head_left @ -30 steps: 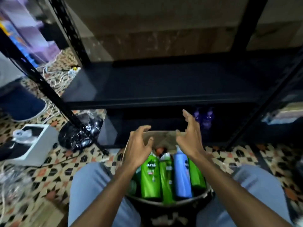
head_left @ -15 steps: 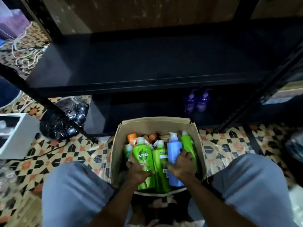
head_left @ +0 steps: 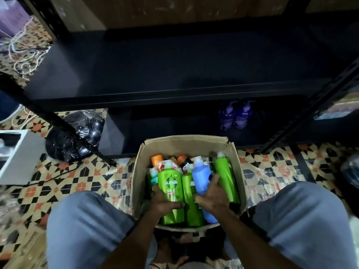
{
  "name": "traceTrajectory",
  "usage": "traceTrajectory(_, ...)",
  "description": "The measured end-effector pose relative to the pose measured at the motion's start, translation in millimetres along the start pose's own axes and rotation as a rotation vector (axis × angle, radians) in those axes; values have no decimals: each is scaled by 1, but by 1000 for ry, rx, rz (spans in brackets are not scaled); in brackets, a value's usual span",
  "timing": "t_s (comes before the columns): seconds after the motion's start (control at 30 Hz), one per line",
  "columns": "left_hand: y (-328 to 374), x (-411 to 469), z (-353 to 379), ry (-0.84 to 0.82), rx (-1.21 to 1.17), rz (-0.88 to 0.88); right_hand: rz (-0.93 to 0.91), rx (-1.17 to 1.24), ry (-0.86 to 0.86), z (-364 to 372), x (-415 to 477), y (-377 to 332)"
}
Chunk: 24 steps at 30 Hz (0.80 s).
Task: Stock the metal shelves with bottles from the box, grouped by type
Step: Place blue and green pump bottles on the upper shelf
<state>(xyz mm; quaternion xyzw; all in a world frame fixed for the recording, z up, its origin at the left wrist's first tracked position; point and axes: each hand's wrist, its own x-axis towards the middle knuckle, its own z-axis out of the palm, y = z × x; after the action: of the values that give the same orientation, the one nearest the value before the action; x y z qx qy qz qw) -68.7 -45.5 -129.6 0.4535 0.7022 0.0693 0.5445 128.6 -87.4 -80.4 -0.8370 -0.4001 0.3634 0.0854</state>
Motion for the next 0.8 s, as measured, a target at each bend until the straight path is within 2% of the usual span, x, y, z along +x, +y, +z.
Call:
traceTrajectory(0.17,6,-17,3,31,93,2,-19,62,-137,-18,14,9)
traceTrajectory(0.27,5,-26,6,76,101,45,-29,-142,-156,-17,14,3)
traceTrajectory(0.33,5,-30,8,105,95,97,-17,-200,-99,-9,13,1)
traceTrajectory(0.5,-3,-25,5,95,150,75,51,2,-62,-1,11,2)
traceTrajectory(0.63,-5,-24,3,87,116,64,74,68,-52,-3,6,4)
traceTrajectory(0.73,-3,-19,-1,106,28,96,30,121,-27,-7,4,-3)
traceTrajectory(0.8,25,-40,-20,143,-18,183,-60,200,35,-39,-12,-22)
